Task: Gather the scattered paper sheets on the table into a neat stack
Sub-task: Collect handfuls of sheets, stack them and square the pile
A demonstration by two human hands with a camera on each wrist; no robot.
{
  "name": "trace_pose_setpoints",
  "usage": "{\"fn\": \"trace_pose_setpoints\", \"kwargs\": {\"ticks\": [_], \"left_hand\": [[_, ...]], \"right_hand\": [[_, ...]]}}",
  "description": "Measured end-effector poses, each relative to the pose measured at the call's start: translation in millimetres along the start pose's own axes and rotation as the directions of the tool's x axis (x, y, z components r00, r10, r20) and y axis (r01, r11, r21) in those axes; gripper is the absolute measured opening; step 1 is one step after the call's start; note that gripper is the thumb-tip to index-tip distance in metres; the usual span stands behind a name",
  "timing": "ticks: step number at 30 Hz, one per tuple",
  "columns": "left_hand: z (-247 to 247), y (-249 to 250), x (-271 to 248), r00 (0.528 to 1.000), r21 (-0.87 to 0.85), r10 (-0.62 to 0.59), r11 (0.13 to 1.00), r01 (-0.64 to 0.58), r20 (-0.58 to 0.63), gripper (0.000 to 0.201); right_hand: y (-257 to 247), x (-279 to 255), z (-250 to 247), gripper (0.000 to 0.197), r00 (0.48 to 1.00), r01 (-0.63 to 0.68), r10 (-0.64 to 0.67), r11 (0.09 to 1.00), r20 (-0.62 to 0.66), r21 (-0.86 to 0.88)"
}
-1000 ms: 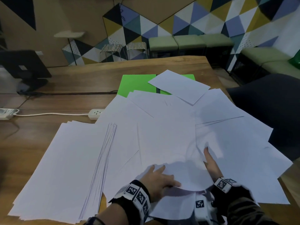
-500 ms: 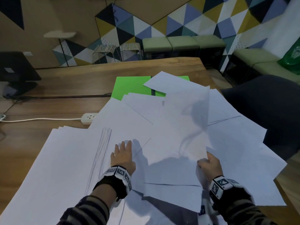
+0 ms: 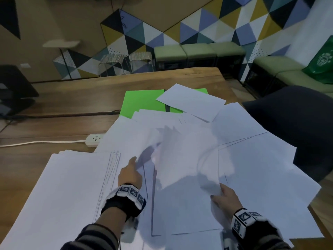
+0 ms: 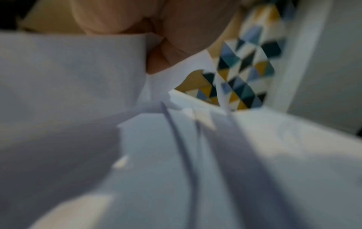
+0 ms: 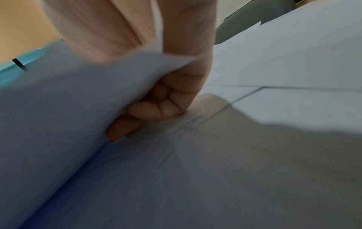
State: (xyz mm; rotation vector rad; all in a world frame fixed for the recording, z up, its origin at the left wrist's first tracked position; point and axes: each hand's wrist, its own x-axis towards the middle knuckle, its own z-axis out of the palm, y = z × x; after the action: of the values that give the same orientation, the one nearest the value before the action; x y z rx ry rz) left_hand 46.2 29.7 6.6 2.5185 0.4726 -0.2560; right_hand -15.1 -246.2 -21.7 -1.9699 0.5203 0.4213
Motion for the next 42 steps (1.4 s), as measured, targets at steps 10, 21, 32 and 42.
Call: {"fn": "trace_pose_setpoints", "kwargs": {"ticks": [10,21,32,42], "left_hand": [[10.8,61.8,-51.3,0.925,-0.305,0.326,0.917,-0.258,0.197,0.059],[52.6,26.4,-49.2,0.827,0.210,0.138,0.932,-0.294,0.544,0.073],[-6.6,-1.6,-21.0,0.962,-0.633,-0.161,0.727,0.266,0.220,0.095],[3.3,-33.3,-21.3,0.949,-0.627,-0.235,0.712,0.315,0.211,0.026]], "right_hand": [[-7.3,-2.3,18.2,0.031,0.998,0.052,-0.054,0.995,0.020,0.083],[-9.1,-6.3,35.6,0.034,0.995,0.077,-0.093,0.924,0.023,0.374],[-29.0,-13.6,-2.2,0.027,0.976,0.116,-0.184,0.886,0.112,0.449],[-23.4,27.0,-20.2,0.005,0.994,-0.066,0.097,0.880,-0.042,0.470]]}}
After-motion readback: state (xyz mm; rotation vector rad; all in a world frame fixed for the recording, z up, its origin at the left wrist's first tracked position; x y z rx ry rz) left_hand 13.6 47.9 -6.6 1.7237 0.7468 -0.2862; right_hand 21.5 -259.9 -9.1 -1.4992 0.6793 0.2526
